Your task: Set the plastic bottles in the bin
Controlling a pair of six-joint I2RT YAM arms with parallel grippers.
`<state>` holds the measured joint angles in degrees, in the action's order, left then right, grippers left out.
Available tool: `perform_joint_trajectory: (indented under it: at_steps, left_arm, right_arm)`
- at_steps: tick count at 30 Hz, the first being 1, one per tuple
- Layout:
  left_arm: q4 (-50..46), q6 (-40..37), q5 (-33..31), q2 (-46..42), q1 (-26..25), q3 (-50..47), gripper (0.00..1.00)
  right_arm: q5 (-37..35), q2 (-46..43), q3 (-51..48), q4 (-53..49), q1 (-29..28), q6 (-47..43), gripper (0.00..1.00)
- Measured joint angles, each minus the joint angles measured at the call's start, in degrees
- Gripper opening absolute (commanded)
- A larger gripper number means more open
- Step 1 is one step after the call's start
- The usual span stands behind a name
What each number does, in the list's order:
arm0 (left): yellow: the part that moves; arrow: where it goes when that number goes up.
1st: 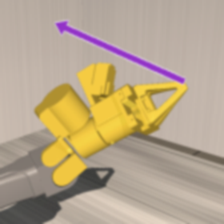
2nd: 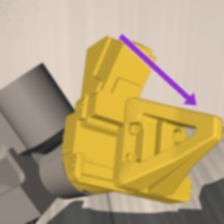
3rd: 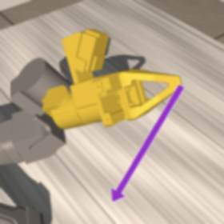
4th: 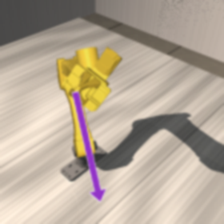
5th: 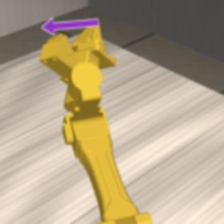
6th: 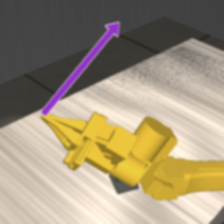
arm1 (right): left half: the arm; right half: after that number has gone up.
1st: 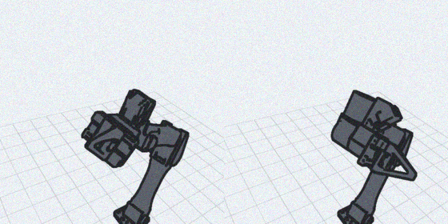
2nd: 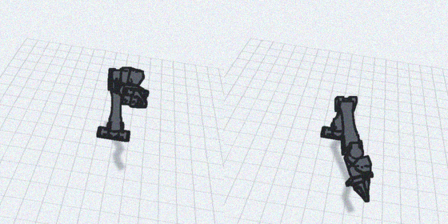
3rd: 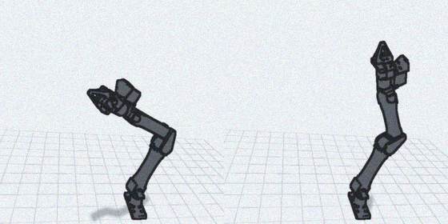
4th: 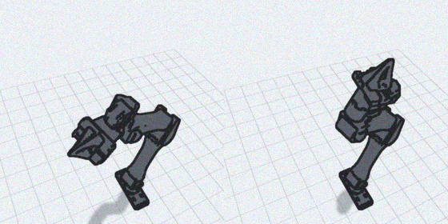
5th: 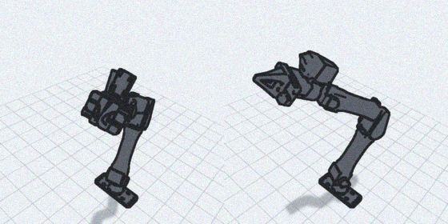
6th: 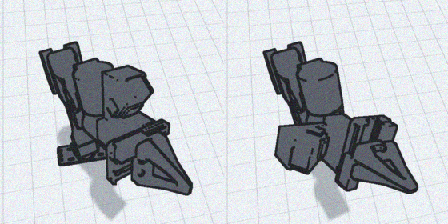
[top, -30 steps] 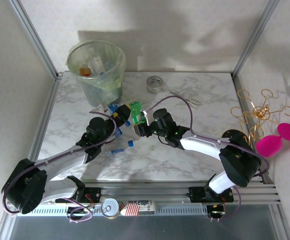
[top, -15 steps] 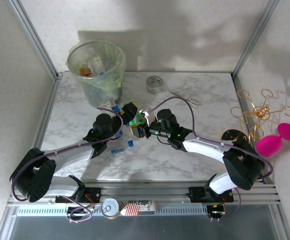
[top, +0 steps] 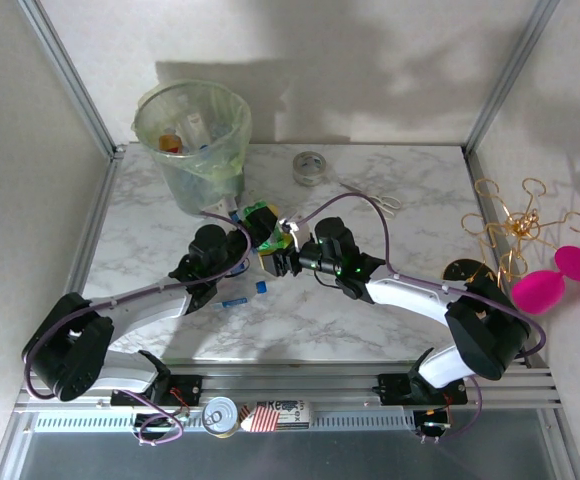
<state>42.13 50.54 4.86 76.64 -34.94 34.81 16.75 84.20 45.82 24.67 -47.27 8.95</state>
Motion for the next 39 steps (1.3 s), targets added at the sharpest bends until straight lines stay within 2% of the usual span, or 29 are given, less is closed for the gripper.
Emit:
perform_joint_trajectory:
  at_steps: [5,12,20,26,34,39]
  left_arm:
    - [-3.8,-2.7,-1.2,-0.2,1.7,3.9,0.54]
    - [-11.2,-9.0,-1.9,0.1,9.1,15.2,0.55]
    - [-19.1,-18.1,-3.8,3.4,15.6,34.2,0.57]
    - [-24.8,-23.1,-7.3,9.1,22.3,47.1,0.57]
    - [-32.5,-25.0,-10.3,21.7,30.2,62.2,0.59]
    - [-39.6,-21.8,-7.1,31.6,34.4,71.8,0.62]
  right_arm:
    - [-1.1,-2.6,-1.3,0.4,-0.1,0.0,0.86]
    - [-3.7,-9.0,-5.3,2.6,0.0,0.4,0.99]
    - [-7.2,-11.2,-8.7,3.4,1.2,0.7,0.99]
    - [-8.9,-11.2,-8.9,3.1,2.2,1.4,0.99]
    - [-9.6,-10.5,-8.9,2.8,3.2,3.1,0.99]
    - [-9.6,-10.4,-8.9,1.5,3.2,3.7,0.99]
